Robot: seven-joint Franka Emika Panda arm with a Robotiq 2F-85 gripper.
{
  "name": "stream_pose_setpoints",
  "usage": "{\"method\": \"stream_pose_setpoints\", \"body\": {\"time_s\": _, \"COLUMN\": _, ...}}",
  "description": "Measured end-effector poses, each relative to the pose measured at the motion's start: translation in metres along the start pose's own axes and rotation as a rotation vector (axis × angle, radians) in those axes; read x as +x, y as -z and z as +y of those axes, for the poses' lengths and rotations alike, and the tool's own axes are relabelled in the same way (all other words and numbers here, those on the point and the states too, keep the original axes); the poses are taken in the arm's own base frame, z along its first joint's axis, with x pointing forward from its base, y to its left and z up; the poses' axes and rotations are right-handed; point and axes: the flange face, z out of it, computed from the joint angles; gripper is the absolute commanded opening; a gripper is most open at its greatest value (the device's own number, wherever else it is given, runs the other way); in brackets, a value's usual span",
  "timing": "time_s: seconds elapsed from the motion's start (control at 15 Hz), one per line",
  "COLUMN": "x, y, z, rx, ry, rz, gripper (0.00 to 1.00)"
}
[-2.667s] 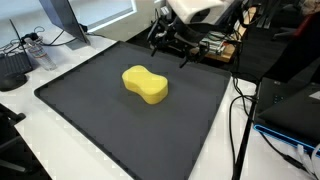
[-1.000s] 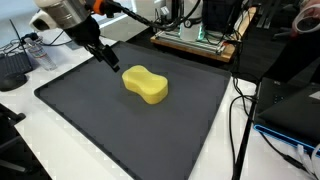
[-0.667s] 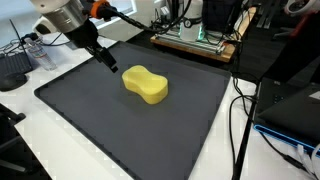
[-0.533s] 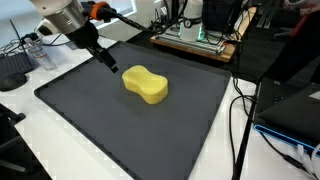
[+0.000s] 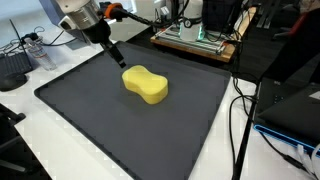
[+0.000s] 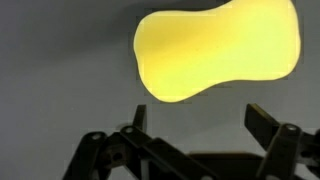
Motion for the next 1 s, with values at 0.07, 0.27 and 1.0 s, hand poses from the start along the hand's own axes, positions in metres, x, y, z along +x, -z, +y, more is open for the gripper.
{"method": "stream_pose_setpoints", "body": {"time_s": 0.07, "x": -0.009, "y": -0.002, "z": 0.002, "rx": 0.005, "ry": -0.018, "rz": 0.001, "gripper": 1.0}}
{"method": "stream_pose_setpoints", "body": {"time_s": 0.27, "x": -0.041, "y": -0.008, "z": 0.008, "rx": 0.032, "ry": -0.072, "rz": 0.002, "gripper": 1.0}}
{"method": "stream_pose_setpoints", "body": {"time_s": 1.0, "x": -0.142, "y": -0.029, "z": 0.015, "rx": 0.119, "ry": -0.244, "rz": 0.101, "gripper": 1.0}}
